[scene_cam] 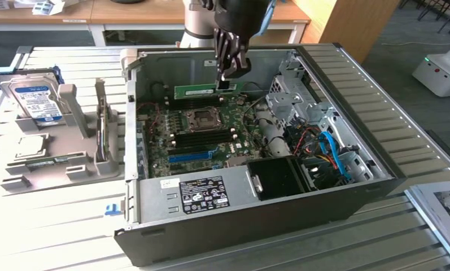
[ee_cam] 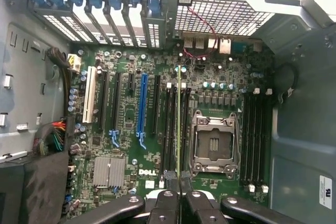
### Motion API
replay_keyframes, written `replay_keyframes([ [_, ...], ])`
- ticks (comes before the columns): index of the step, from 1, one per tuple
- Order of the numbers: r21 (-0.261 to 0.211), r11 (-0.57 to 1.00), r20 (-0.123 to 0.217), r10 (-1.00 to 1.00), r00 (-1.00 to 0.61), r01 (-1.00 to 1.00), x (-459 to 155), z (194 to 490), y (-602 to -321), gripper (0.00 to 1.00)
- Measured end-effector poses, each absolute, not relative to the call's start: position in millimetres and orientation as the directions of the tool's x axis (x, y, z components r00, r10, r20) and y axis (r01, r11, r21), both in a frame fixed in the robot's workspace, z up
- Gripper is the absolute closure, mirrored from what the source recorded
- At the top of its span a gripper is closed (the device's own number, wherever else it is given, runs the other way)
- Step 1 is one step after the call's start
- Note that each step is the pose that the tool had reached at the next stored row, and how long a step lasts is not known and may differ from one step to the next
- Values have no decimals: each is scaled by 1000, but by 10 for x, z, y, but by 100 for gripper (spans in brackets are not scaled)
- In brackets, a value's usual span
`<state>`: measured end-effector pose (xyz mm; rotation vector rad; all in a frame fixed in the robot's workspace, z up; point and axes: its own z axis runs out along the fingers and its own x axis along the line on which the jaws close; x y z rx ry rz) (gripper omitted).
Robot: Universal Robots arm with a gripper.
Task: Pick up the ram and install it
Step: 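Insert the ram into the slot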
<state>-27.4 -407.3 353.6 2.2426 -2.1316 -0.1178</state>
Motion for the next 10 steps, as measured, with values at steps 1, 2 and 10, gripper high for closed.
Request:
replay_keyframes([
  [1, 85, -51, -24, -998, 49, -995, -274, 3527, -4073, 88],
  [2, 85, -51, -24, -999, 49, -995, -274, 3517, -4073, 88],
  [10, 85, -50, -24, -999, 48, -995, -275, 3448, -4073, 88],
])
